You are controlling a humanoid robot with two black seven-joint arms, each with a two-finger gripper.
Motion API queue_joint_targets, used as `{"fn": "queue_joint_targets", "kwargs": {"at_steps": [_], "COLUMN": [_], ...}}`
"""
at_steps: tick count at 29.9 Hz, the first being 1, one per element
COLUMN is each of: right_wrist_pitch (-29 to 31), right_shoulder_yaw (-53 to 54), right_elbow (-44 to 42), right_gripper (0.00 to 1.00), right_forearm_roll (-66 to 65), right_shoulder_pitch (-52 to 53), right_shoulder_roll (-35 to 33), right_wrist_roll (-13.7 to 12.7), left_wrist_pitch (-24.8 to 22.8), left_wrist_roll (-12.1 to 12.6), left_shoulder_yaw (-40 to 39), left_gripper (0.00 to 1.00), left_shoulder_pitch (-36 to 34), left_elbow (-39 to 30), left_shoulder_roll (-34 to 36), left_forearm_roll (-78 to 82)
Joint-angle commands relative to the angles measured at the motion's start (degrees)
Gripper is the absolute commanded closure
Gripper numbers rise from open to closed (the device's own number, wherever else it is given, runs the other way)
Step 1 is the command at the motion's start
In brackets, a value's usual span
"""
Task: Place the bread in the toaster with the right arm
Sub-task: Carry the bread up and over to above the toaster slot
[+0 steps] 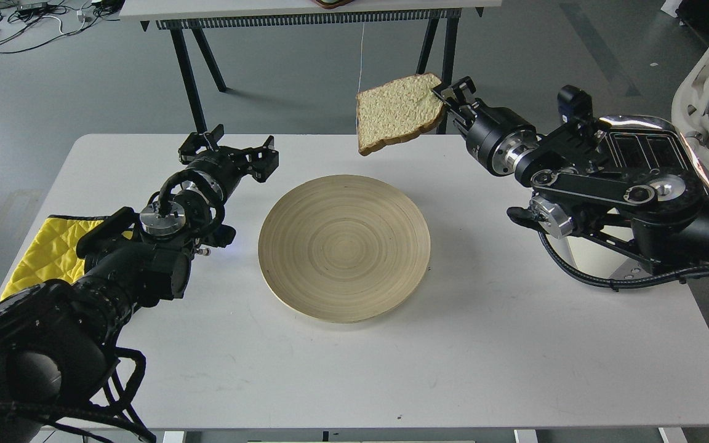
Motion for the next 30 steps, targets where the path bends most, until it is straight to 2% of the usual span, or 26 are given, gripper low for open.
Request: {"fn": "queue_joint_targets", "kwargs": {"at_steps": [1, 6, 11, 18, 23, 30], "right_wrist_pitch": [0.70, 0.79, 0.70, 0.61, 0.44, -0.27], "right_shoulder_yaw": [-3.45, -17.93, -34.02, -53.18, -66.55, -74.38], "right_elbow": [3.88, 6.08, 7.67, 9.16, 13.63, 17.07], "right_gripper": [1.00, 1.00, 1.00, 1.00, 1.00, 1.00], "right_forearm_roll": [-0.68, -1.64, -1.91, -6.30, -6.74, -8.15], "right_shoulder_pitch": [7.18, 19.83, 31.26, 43.04, 52.00, 55.01], "right_shoulder_roll": [-9.64, -17.82, -21.96, -23.55, -23.55, -23.64], "right_wrist_roll": [-2.83, -2.92, -2.74, -2.92, -2.48, -2.39], "left_wrist_pitch": [0.02, 0.02, 0.02, 0.02, 0.02, 0.02], "left_wrist_roll": [0.03, 0.03, 0.03, 0.03, 0.03, -0.05], "left_shoulder_yaw": [0.00, 0.00, 0.00, 0.00, 0.00, 0.00], "left_gripper": [0.00, 0.00, 0.00, 0.00, 0.00, 0.00], "left_shoulder_pitch": [0.00, 0.00, 0.09, 0.09, 0.00, 0.00], "left_elbow": [0.00, 0.00, 0.00, 0.00, 0.00, 0.00], "left_shoulder_roll": [-0.03, 0.06, 0.06, 0.06, 0.06, 0.06], "left_forearm_roll": [-0.02, -0.02, -0.02, -0.02, -0.02, -0.02]}}
